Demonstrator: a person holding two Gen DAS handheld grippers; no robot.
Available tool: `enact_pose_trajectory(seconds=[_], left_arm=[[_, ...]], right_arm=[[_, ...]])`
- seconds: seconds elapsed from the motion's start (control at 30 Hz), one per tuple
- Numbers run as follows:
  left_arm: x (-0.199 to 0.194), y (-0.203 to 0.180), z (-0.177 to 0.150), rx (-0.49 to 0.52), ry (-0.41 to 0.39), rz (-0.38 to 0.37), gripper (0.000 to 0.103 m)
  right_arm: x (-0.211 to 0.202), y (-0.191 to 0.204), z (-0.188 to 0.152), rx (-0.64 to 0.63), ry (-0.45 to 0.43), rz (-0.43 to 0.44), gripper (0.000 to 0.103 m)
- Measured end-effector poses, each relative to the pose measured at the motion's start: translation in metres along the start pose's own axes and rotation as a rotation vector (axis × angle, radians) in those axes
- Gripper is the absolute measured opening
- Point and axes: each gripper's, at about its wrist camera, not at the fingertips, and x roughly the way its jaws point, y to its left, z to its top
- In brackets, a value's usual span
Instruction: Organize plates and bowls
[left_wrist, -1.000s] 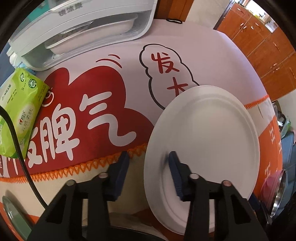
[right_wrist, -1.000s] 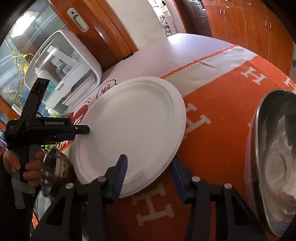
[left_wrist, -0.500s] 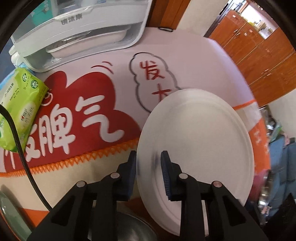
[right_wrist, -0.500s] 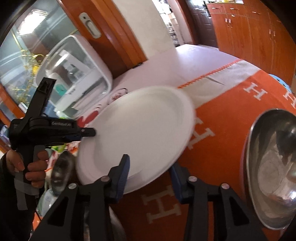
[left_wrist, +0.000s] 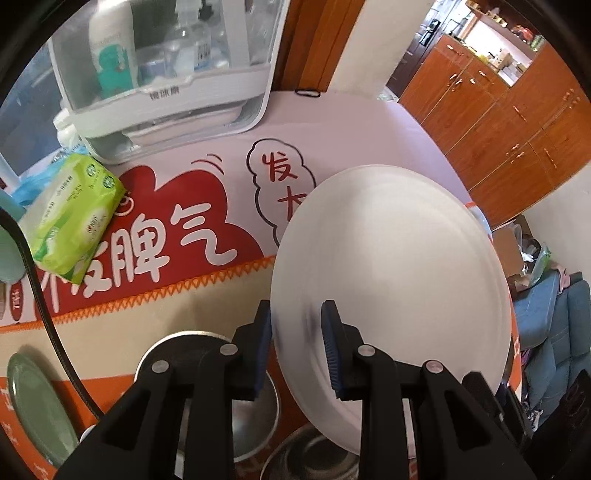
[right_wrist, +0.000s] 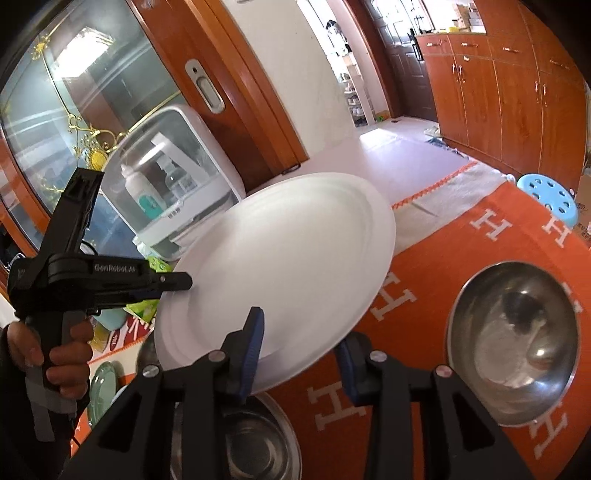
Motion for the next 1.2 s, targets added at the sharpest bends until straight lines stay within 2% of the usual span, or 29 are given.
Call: enact_pose_trajectory(seconds=[0.3,0.57,0.93,1.2], left_arm=[[-0.054,-0.015,-0.024,0.035,-0.072,-0.004,0.025],[-0.108,-0.016,-0.062,0.032,-0.118,-0.005,0.025],[-0.175,-0.020,-0.137,0.042,-0.180,-0.012,0.025],[-0.203,-0.014,-0.201,0.046,-0.195,-0.028,0.025]], right_arm=[[-0.048,0.009,0.002,-0.001,-0.054,0.016,0.031],[-0.094,0.024,-0.009,-0.034,-0.093,0.038,0.030],[-0.155,0.042,-0.041,-0.106,-0.133,0.042,0.030],[-0.181,0.049,-0.075,-0.144,-0.099,0.000,0.030]])
